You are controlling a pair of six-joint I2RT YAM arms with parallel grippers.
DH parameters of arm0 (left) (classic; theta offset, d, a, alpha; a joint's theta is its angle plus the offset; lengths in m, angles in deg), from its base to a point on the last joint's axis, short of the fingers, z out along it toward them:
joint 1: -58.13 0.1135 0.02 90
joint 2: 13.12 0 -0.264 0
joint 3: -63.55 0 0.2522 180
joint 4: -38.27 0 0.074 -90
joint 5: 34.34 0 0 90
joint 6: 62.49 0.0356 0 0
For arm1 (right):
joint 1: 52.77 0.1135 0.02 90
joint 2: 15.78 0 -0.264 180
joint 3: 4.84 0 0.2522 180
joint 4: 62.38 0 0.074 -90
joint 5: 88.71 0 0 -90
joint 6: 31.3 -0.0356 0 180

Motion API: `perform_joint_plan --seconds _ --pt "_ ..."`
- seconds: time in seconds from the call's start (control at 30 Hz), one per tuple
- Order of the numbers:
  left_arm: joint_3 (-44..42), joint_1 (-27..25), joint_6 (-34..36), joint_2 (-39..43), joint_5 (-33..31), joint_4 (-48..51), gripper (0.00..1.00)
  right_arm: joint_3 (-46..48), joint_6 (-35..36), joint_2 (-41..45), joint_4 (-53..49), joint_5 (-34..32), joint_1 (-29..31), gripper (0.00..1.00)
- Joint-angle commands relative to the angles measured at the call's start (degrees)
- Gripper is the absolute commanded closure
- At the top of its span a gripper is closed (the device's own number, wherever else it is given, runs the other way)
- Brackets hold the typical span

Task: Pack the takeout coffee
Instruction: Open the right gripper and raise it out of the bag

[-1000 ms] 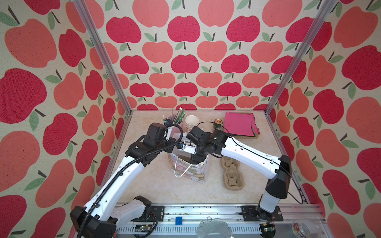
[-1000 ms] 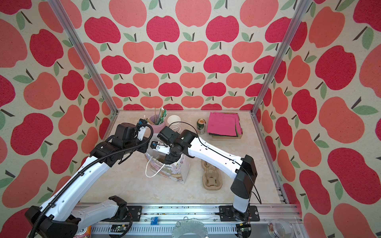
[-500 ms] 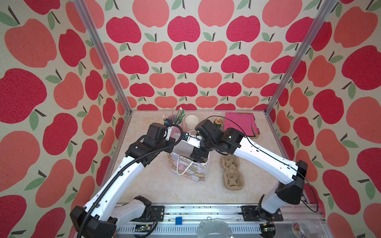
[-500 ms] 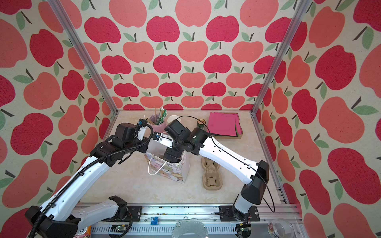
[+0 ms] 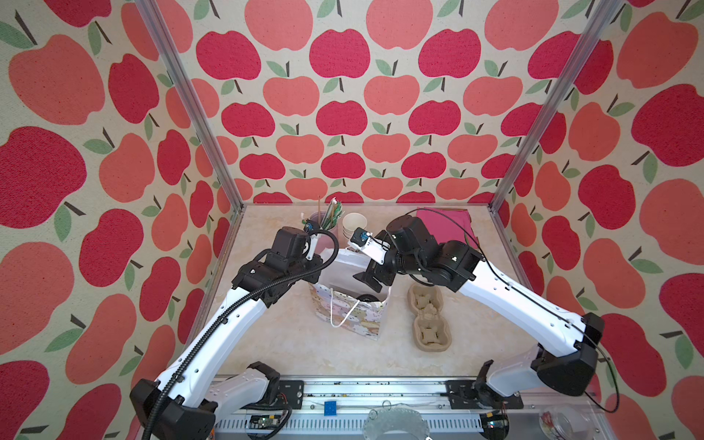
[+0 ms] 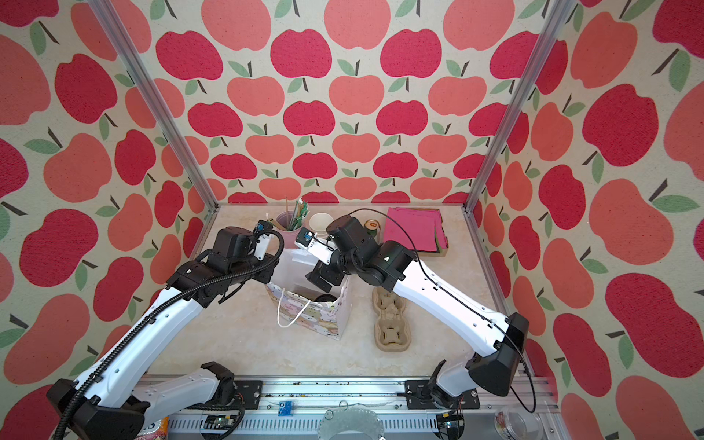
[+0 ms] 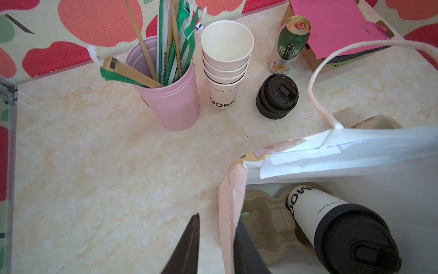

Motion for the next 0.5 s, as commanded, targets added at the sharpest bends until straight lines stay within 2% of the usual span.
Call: perform_joint_plan --seconds 0.0,0.07,0.27,0.47 --pt "3.38 -0.18 0.62 0.14 -1.60 0.17 0.59 2.65 -4.13 3.24 5.48 1.25 -1.88 0.01" --pt "5.95 -0.11 0.87 -0.57 -1.88 0.70 0.51 4.26 -5.91 4.62 7.56 1.36 -3.48 0.01" --pt "15.73 0.04 4.17 -5.01 -2.09 2.52 0.35 7.81 -10.82 7.67 11.54 2.45 -8.27 0.01" --pt "25.97 3.21 6.11 -11.83 0.23 2.71 0.30 10.31 -14.94 9.56 14.47 2.19 -12.71 0.01"
